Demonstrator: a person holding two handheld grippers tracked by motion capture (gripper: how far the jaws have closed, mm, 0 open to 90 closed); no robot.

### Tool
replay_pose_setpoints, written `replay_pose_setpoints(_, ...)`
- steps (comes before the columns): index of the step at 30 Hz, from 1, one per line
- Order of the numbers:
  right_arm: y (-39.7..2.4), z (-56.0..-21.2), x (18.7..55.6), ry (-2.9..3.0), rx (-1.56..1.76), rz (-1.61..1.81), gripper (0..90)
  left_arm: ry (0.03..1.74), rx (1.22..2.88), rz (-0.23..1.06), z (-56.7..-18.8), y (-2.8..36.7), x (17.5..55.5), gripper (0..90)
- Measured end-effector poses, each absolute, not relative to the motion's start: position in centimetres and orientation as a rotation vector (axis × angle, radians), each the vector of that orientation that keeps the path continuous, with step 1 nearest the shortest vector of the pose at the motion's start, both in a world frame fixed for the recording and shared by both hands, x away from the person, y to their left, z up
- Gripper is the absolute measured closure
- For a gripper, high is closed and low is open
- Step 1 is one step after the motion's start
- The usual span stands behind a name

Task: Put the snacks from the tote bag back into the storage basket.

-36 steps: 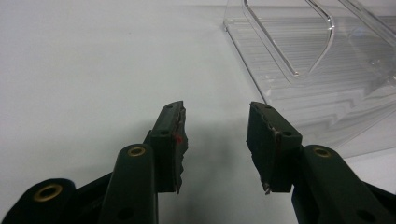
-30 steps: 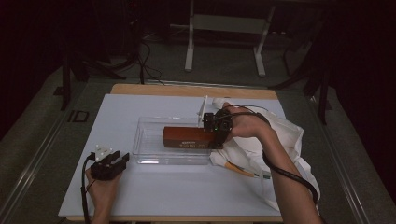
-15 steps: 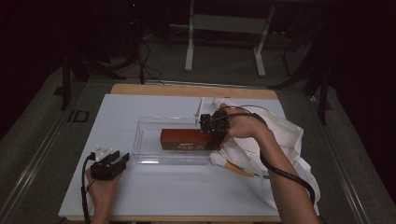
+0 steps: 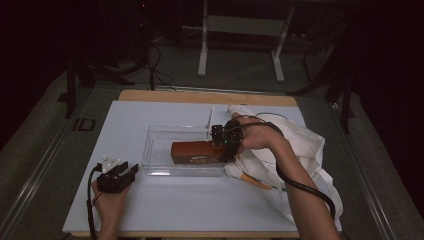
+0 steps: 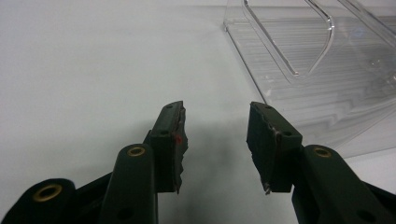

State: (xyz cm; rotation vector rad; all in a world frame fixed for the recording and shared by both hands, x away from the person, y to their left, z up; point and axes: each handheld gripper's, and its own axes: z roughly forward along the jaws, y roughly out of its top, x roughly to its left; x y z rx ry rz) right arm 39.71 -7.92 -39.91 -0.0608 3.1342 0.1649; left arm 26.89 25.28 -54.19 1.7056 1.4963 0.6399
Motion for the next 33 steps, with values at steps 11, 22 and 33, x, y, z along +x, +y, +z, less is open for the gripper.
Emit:
replay_pose_setpoints(11,-7.5,-40.3,39.5,3.124,-0.093,0.143,42.9,1.496,1.706,0.64,-54.2,25.3,26.9,56.9)
replay_pose_setpoints(22,-6.7,-40.6,39.4,3.13,-0.096,0.137,42.2,1.494,1.705,0.638,-54.2,25.3,26.9,56.8)
replay_pose_setpoints(33,-5.9,-40.8,39.3,3.12,-0.117,0.144,41.4,1.493,1.707,0.639,-54.2,25.3,26.9,56.7)
